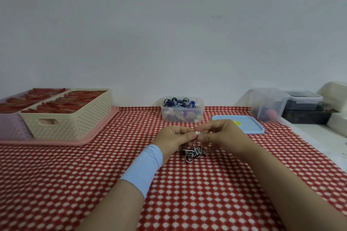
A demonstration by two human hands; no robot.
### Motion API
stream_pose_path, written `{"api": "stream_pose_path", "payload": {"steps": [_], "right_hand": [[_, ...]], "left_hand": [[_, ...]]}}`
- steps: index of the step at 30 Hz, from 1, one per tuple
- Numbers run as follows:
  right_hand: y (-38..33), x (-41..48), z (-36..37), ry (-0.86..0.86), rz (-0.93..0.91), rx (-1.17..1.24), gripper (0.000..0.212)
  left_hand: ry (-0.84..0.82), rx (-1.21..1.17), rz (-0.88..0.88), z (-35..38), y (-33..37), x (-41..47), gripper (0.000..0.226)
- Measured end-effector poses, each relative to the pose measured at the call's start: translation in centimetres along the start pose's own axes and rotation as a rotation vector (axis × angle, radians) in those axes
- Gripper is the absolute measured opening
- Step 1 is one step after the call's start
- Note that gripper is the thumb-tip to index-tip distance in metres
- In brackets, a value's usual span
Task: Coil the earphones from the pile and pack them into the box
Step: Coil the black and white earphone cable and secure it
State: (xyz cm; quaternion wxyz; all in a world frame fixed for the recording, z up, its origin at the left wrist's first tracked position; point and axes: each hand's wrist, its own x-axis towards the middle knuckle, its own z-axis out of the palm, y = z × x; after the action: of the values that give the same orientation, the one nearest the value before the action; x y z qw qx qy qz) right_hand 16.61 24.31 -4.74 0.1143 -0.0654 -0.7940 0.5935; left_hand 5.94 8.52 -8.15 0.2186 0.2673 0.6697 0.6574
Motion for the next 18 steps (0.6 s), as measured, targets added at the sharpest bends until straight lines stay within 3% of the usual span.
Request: {"api": "stream_pose_path", "payload": {"steps": [10,15,18], "right_hand": [[0.11,0.39,0.45,0.082,-0.141,-0.137,0.015],[0.05,0.13,-0.08,0.012,0.026,0.16,0.016],[0.47,0.19,-0.29,-0.062,0.084,0.179,0.016]], "left_hand": [[0.04,0.034,0.01,0.29,0.23,-0.21,0.007],[0.012,0.027,0.027,-0.12,0.41,-0.23,0.018],[-0.007,0.094,0.044,-0.28,0.44,-0.37,0.017]]}}
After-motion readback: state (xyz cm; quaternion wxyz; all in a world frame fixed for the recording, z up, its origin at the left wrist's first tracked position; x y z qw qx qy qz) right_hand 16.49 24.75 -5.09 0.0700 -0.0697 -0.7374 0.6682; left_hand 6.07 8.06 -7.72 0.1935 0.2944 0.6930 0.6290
